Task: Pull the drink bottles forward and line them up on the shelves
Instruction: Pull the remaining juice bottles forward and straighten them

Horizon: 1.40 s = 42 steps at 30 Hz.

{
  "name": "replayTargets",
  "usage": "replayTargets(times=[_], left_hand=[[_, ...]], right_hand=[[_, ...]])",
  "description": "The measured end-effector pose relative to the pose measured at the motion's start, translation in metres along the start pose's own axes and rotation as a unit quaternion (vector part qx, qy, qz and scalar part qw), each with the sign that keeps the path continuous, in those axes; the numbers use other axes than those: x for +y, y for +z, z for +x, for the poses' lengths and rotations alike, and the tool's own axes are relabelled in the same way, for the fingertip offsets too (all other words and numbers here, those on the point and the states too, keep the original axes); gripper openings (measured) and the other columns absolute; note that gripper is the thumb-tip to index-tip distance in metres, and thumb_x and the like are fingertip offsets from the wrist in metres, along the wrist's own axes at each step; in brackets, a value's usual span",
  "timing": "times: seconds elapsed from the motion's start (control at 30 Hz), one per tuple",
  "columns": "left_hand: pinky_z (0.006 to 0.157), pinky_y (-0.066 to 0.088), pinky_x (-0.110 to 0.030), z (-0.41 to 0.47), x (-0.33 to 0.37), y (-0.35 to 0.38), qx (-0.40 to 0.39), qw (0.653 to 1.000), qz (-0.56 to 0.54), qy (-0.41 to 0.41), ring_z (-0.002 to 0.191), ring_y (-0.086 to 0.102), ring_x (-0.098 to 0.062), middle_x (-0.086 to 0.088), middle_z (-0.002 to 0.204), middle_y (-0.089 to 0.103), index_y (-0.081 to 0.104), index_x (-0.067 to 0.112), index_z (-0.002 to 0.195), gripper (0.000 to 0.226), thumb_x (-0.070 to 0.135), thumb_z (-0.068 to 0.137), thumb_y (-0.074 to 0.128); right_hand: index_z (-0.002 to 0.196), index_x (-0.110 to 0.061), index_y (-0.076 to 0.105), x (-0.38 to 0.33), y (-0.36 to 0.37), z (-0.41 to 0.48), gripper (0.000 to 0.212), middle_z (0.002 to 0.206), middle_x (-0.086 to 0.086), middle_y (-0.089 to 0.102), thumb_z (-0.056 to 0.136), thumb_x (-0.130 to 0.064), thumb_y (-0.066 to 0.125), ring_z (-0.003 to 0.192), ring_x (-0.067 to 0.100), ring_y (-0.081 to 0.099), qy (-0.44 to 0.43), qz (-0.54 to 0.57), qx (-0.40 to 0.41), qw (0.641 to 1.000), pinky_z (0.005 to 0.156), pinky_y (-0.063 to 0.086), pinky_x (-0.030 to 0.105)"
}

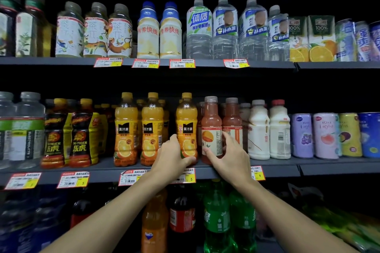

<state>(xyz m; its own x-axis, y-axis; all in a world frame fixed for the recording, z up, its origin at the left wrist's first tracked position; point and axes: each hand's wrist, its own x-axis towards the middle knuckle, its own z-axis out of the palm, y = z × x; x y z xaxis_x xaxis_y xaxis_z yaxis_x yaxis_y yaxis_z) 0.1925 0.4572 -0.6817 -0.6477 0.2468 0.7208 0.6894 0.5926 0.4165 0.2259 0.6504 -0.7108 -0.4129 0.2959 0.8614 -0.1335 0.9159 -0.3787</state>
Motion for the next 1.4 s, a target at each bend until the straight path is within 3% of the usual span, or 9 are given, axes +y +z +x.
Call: replayTargets(times=[0.1, 0.2, 0.4, 0.53, 0.73, 1.1, 1.27, 1.4], left_hand=[[0.088, 0.048, -0.027, -0.002, -0.005, -0.001, -0.003, 1.0, -0.002, 0.015, 0.111, 0.061, -0.019, 0.002, 0.119, 0.064, 0.045, 0.019, 0.129, 0.063, 0.039, 0.081, 0.08], [0.09, 0.048, -0.029, -0.002, -0.011, -0.001, -0.011, 1.0, 0.004, 0.027, 0.113, 0.059, -0.019, 0.001, 0.122, 0.062, 0.042, 0.019, 0.131, 0.067, 0.043, 0.081, 0.079], [0.092, 0.055, -0.037, 0.009, -0.016, -0.004, -0.076, 0.996, 0.007, 0.043, 0.112, 0.063, -0.019, 0.001, 0.124, 0.062, 0.025, 0.021, 0.142, 0.102, 0.05, 0.067, 0.087], [0.087, 0.055, -0.03, 0.014, -0.022, 0.001, -0.069, 0.997, 0.014, 0.043, 0.112, 0.063, -0.019, 0.0, 0.126, 0.062, 0.025, 0.023, 0.141, 0.099, 0.047, 0.068, 0.087], [0.075, 0.045, -0.017, 0.017, -0.029, 0.002, -0.071, 0.996, 0.013, 0.043, 0.112, 0.063, -0.018, 0.001, 0.126, 0.062, 0.027, 0.024, 0.14, 0.096, 0.049, 0.068, 0.086], [0.075, 0.05, -0.02, 0.017, -0.033, 0.004, -0.07, 0.996, 0.023, 0.045, 0.108, 0.063, -0.017, 0.001, 0.124, 0.062, 0.027, 0.025, 0.139, 0.092, 0.051, 0.071, 0.083], [0.081, 0.058, -0.032, 0.009, -0.024, 0.0, -0.048, 0.997, 0.05, 0.036, 0.104, 0.066, -0.019, -0.001, 0.118, 0.065, 0.032, 0.021, 0.133, 0.083, 0.05, 0.073, 0.082], [0.075, 0.058, -0.029, -0.007, -0.011, -0.006, 0.068, 0.992, 0.06, 0.084, 0.096, 0.067, -0.017, 0.001, 0.109, 0.065, 0.039, 0.021, 0.127, 0.07, 0.057, 0.079, 0.075]], right_hand=[[0.135, -0.036, 0.047, -0.003, -0.003, 0.0, 0.067, 0.12, -0.016, 0.063, 0.081, -0.074, 0.058, 0.107, 0.01, 0.061, -0.001, 0.009, -0.008, 1.0, 0.086, 0.054, 0.036], [0.127, -0.04, 0.049, -0.005, -0.006, 0.001, 0.057, 0.113, -0.019, 0.063, 0.08, -0.072, 0.057, 0.101, 0.007, 0.061, -0.003, 0.018, -0.019, 1.0, 0.08, 0.054, 0.034], [0.128, -0.042, 0.045, -0.006, -0.01, 0.002, 0.063, 0.115, -0.018, 0.064, 0.077, -0.077, 0.059, 0.101, 0.009, 0.063, -0.002, 0.013, -0.052, 0.999, 0.081, 0.055, 0.036], [0.142, -0.036, 0.041, -0.005, -0.013, 0.002, 0.084, 0.124, -0.015, 0.065, 0.073, -0.078, 0.065, 0.108, 0.012, 0.064, -0.002, 0.008, -0.071, 0.997, 0.087, 0.055, 0.038], [0.144, -0.034, 0.04, -0.003, -0.013, 0.004, 0.086, 0.126, -0.014, 0.065, 0.074, -0.077, 0.066, 0.108, 0.012, 0.063, -0.002, 0.011, -0.078, 0.997, 0.088, 0.055, 0.038], [0.132, -0.038, 0.049, 0.002, -0.008, 0.003, 0.074, 0.116, -0.017, 0.066, 0.073, -0.08, 0.062, 0.1, 0.008, 0.062, -0.014, 0.032, -0.07, 0.997, 0.084, 0.056, 0.039], [0.124, -0.046, 0.049, 0.003, -0.01, 0.005, 0.061, 0.107, -0.024, 0.064, 0.074, -0.079, 0.063, 0.096, 0.0, 0.06, -0.02, 0.06, -0.084, 0.994, 0.08, 0.053, 0.029], [0.129, -0.054, 0.04, 0.006, -0.017, 0.006, 0.061, 0.103, -0.04, 0.057, 0.076, -0.064, 0.068, 0.094, -0.016, 0.058, -0.044, 0.127, -0.105, 0.985, 0.073, 0.046, 0.007]])
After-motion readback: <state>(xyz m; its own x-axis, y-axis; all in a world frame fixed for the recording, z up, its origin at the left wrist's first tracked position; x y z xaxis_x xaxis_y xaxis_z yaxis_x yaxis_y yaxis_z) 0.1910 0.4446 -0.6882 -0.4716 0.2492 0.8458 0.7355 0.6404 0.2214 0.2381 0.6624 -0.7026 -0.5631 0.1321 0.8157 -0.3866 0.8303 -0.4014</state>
